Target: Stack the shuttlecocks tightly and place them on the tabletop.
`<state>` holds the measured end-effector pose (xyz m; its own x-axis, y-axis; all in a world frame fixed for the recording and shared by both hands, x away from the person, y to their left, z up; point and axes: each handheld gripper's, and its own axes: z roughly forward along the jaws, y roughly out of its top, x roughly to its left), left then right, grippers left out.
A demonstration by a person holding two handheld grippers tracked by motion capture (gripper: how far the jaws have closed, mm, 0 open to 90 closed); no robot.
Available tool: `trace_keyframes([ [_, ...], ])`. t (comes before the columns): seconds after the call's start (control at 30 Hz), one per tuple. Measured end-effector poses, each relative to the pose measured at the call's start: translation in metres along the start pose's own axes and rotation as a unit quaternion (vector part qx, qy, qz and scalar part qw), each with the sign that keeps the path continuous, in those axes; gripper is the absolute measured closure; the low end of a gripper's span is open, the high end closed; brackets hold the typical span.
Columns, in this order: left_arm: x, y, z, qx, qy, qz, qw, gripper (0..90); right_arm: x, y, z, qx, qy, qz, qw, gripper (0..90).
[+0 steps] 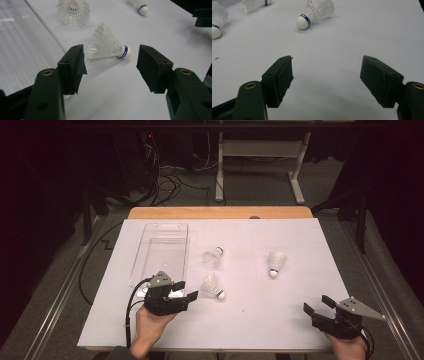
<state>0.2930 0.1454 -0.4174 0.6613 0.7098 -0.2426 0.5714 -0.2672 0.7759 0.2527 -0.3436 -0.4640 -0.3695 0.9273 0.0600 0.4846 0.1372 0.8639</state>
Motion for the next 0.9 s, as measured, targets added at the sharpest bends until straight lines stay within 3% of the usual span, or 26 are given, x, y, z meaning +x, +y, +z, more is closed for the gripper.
trace_keyframes([
  [0.37, -0.001, 0.006, 0.009, 0.015, -0.004, 0.002, 0.9999, 41.6, 0.0, 0.0, 0.001, 0.0, 0.002, -0.001, 1.0, 26.7],
  [0.9, -0.005, 0.029, 0.026, 0.033, 0.005, 0.01, 0.9994, 41.8, 0.0, 0.0, 0.001, 0.0, 0.005, -0.002, 1.0, 26.7],
])
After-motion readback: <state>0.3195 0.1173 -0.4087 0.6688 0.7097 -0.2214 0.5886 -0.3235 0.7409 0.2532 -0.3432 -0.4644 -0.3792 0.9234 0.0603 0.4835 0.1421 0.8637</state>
